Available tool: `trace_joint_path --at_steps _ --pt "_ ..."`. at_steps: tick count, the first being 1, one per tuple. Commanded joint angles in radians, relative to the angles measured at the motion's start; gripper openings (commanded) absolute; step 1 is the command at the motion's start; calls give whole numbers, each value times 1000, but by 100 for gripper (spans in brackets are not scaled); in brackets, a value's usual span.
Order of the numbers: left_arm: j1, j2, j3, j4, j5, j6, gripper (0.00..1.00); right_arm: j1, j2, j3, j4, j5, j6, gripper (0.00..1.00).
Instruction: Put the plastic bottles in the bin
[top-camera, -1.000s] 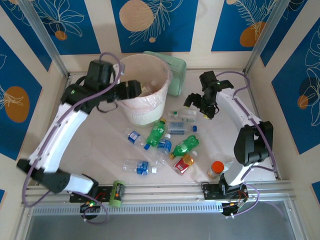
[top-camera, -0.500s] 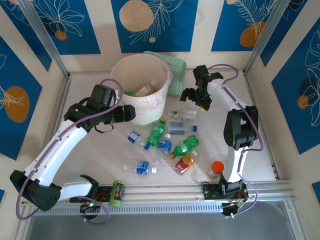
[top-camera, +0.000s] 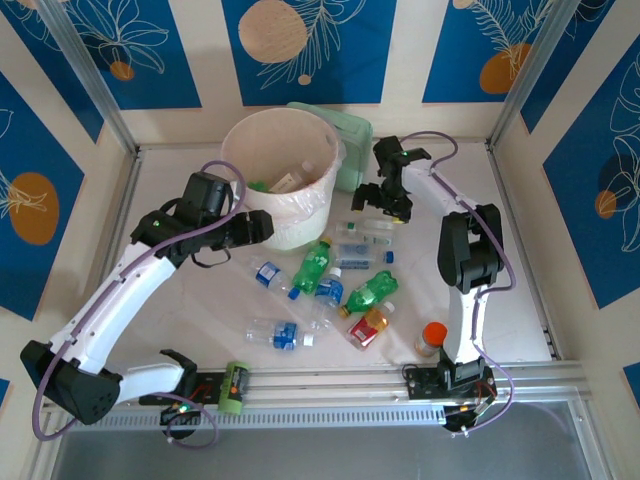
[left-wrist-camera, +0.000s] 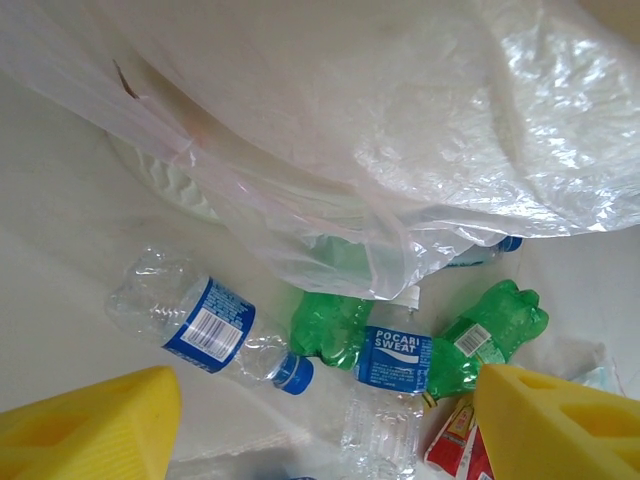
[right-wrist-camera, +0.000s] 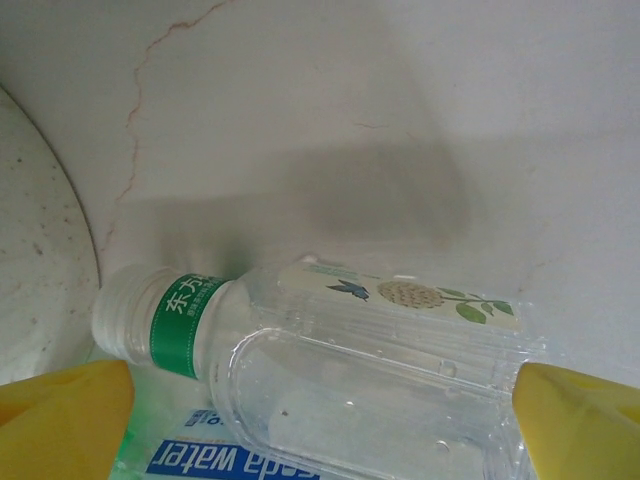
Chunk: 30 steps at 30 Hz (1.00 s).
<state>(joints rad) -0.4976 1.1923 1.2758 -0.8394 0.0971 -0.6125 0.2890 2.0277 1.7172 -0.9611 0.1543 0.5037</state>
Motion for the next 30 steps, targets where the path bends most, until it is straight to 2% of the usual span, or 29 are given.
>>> trace_joint_path --at_steps 1,21,30 --pt "7 1 -10 27 28 -15 76 9 19 12 -17 35 -23 98" --pt "7 18 -14 42 41 -20 76 38 -143 -222 -2 45 49 98" --pt "6 20 -19 46 45 -17 76 79 -133 -200 -55 154 44 99"
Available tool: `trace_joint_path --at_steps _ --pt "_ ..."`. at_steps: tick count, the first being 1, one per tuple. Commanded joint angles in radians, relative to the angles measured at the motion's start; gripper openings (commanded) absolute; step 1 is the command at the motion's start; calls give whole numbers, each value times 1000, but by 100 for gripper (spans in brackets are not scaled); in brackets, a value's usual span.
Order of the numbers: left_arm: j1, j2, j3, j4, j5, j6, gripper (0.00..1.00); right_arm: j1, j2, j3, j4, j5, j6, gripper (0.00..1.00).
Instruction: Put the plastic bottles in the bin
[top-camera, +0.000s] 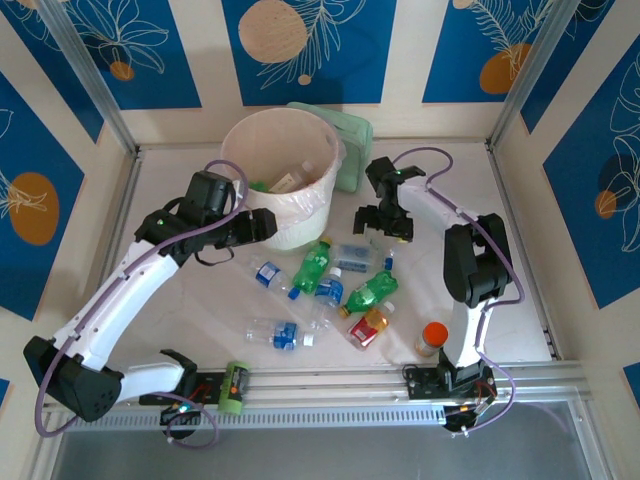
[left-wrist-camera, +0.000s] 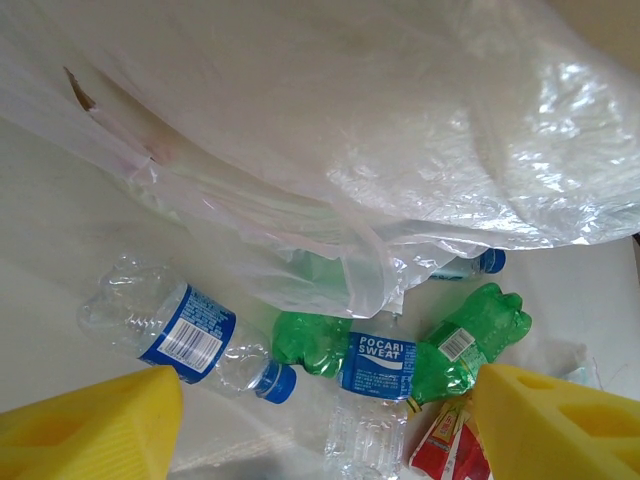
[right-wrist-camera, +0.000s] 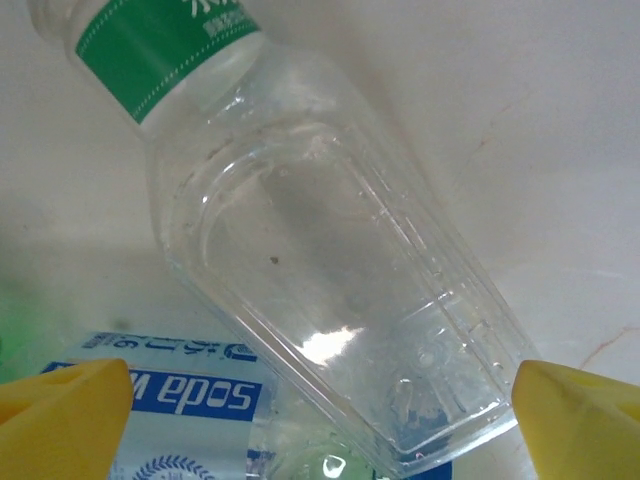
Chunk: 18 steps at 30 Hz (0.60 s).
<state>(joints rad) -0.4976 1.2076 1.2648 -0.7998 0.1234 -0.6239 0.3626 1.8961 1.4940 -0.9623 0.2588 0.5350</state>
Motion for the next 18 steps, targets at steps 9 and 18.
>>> trace_joint_path --at_steps 9,18 --pt "7 -6 -13 5 18 -4 76 0 41 87 -61 67 -21 100" --pt "7 -9 -14 6 22 -5 76 -24 114 97 -27 59 -61 100"
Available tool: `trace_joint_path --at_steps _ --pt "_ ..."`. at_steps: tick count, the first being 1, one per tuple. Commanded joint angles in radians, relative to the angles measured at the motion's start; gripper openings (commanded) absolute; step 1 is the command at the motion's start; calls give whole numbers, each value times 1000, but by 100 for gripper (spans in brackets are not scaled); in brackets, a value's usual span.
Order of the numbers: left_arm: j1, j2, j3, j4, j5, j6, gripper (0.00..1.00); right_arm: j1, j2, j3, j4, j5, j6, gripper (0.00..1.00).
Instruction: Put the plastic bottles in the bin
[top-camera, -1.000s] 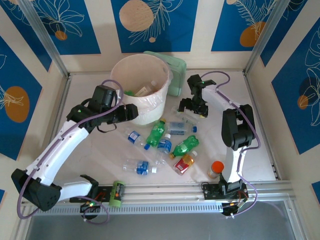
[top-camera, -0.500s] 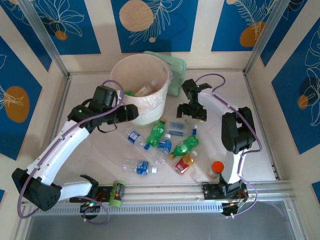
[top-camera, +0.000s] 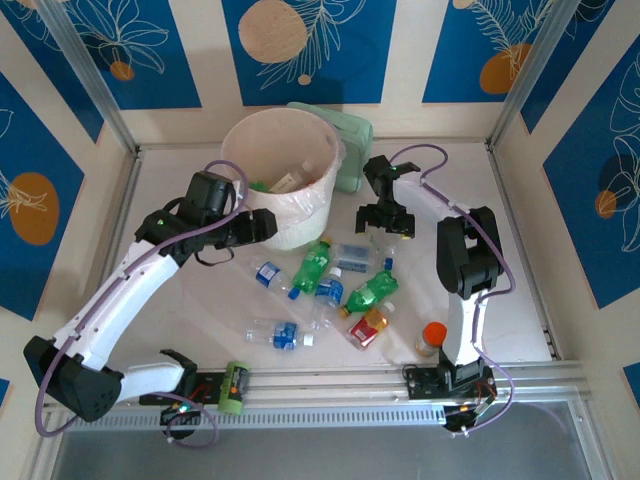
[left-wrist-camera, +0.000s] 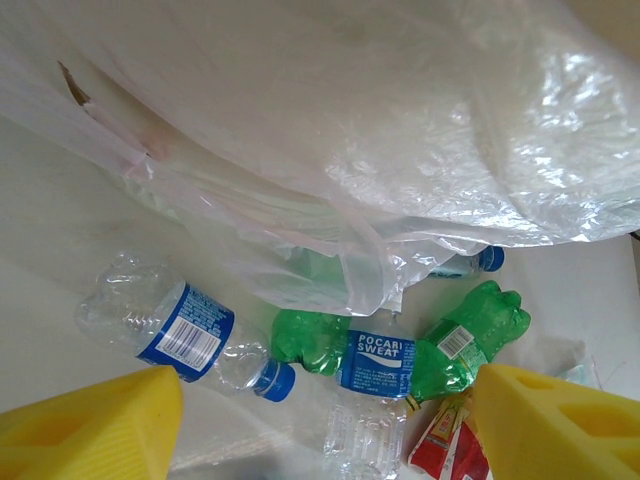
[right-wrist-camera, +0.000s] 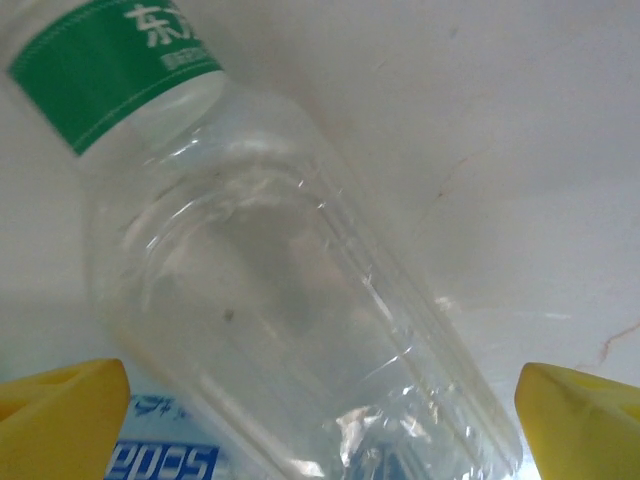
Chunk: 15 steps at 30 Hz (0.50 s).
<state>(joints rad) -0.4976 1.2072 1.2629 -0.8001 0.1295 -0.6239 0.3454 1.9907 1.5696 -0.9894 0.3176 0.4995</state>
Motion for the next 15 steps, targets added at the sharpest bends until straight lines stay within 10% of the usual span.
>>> trace_joint_path --at_steps 1,15 --pt "7 -10 -12 6 14 -6 76 -6 26 21 5 -4 -29 99" --pt "7 -1 -16 20 25 -14 76 -4 38 -52 78 -34 -14 89"
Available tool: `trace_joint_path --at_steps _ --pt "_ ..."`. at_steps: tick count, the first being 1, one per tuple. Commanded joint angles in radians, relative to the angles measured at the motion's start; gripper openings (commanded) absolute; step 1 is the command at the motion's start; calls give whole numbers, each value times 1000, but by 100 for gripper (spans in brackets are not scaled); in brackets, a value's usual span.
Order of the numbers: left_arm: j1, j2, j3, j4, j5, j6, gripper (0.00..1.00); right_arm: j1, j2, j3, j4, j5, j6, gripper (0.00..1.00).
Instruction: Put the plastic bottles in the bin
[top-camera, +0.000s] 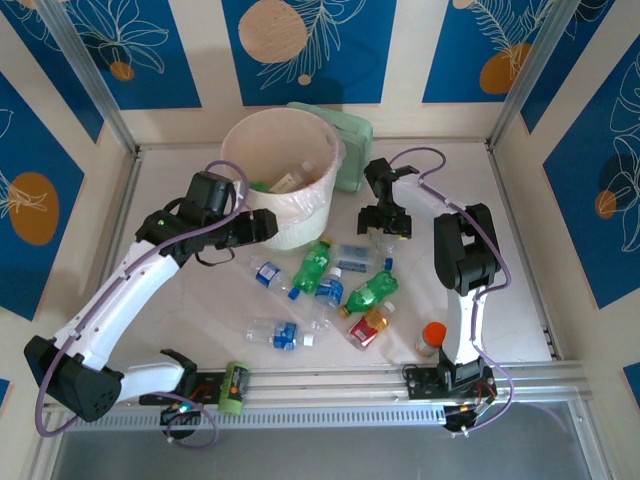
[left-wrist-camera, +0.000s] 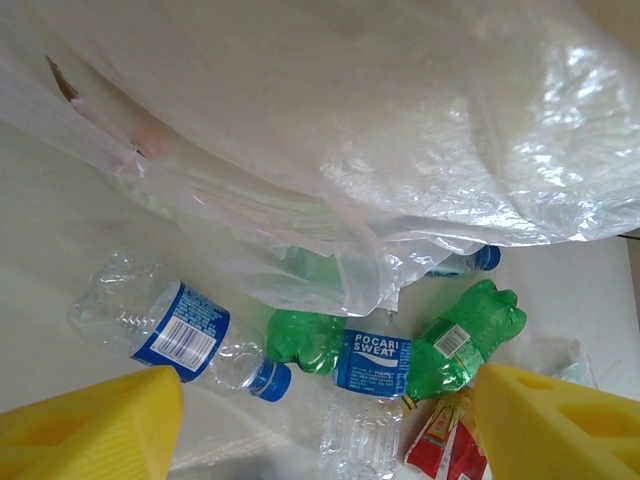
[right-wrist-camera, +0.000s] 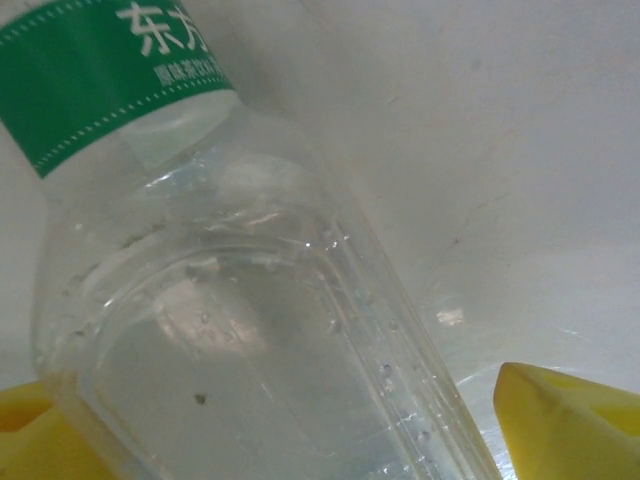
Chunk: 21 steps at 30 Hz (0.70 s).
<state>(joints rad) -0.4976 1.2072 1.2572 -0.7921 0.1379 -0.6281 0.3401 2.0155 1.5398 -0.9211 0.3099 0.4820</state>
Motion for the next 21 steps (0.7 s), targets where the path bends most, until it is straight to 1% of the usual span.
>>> trace_joint_path --at_steps 1,6,13,18,21 --pt "6 -1 -11 13 18 -10 76 2 12 -27 12 -28 5 89" --pt "7 0 -13 17 17 -13 76 -1 8 -54 24 -22 18 84" --pt "6 0 -11 16 16 -16 76 0 -36 -94 46 -7 44 77" --pt "7 1 -4 21 15 -20 76 5 -101 -129 67 3 62 75" --pt "7 1 -5 24 15 -23 76 7 -152 -149 80 6 73 72"
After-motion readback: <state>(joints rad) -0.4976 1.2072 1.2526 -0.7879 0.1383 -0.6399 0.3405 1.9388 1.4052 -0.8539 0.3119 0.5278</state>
